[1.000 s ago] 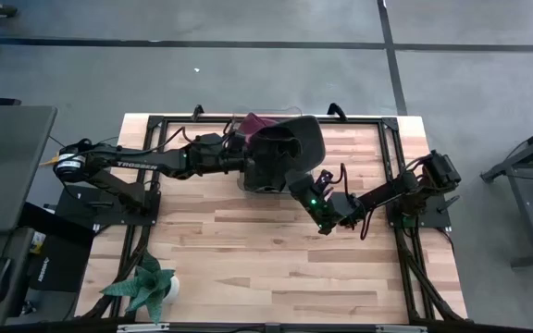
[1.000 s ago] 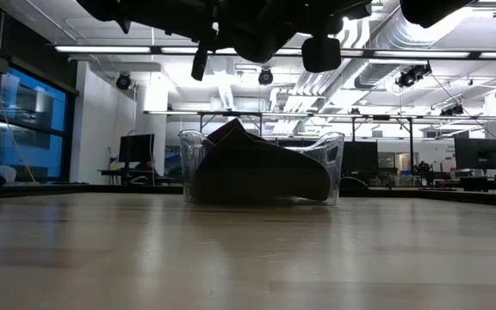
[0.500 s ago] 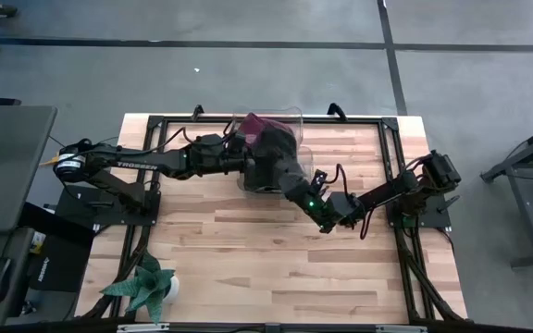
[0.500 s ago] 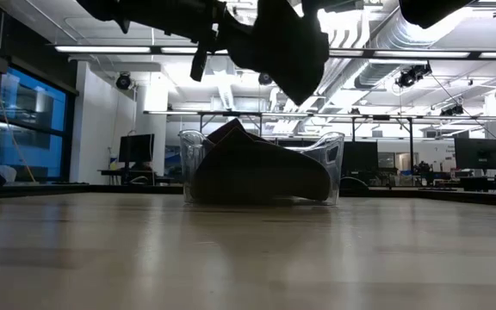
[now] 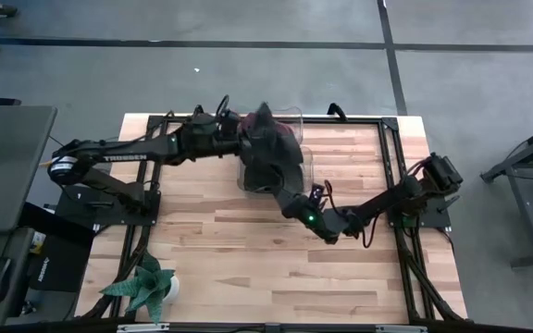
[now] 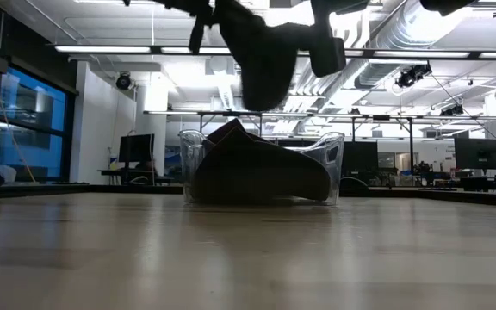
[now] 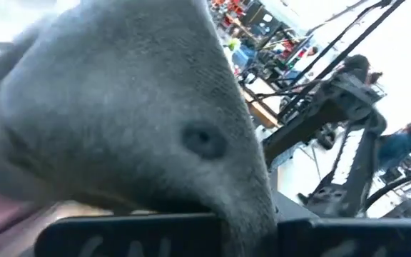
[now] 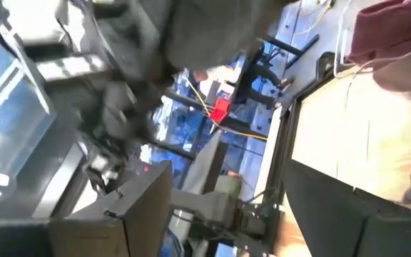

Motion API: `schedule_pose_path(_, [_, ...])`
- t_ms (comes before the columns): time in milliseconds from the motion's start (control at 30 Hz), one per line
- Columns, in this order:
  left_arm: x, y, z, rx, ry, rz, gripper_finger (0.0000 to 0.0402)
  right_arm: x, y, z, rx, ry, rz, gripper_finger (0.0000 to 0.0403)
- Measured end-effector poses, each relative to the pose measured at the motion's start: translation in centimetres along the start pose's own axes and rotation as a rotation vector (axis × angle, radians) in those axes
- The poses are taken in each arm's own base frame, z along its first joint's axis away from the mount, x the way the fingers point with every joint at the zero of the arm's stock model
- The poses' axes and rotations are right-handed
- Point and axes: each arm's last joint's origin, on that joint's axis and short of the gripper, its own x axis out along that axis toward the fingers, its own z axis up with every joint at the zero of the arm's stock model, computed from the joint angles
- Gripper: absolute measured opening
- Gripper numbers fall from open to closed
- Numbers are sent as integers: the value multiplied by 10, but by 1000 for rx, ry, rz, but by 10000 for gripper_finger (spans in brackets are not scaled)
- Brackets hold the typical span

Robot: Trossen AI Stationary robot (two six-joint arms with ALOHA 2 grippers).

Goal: Pick & Place hat
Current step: Put the black cap into the bottom transparent bin

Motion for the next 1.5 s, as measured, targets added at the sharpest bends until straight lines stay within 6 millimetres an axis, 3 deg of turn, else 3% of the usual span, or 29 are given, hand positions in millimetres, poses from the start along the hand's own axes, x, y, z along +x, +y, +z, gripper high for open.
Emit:
schedule_pose_path(300, [-8,-12,38,44,45,-28,0,-12,-4,-10,-82,60,-26,261])
schedule_pose_path(467, [-12,-18,45,57,74,-27,0,-15,-3,-7,-195,80,-43,260])
schedule_pose_path(600, [-14,-21,45,57,138,-64,0,-21,14,11,-320,99,-49,245])
schedule_pose_path(700, [-14,-20,43,53,169,-61,0,-31,28,31,-399,119,-69,209])
schedule_pose_path(1000, [-6,-17,35,37,246,-133,0,-64,50,86,-534,182,-126,17])
schedule_pose_path(1233, [15,-7,20,4,309,-149,0,-81,53,117,-521,162,-173,3])
schedule_pose_path(1500, [42,2,13,-31,304,-216,0,-86,56,130,-534,163,-168,1])
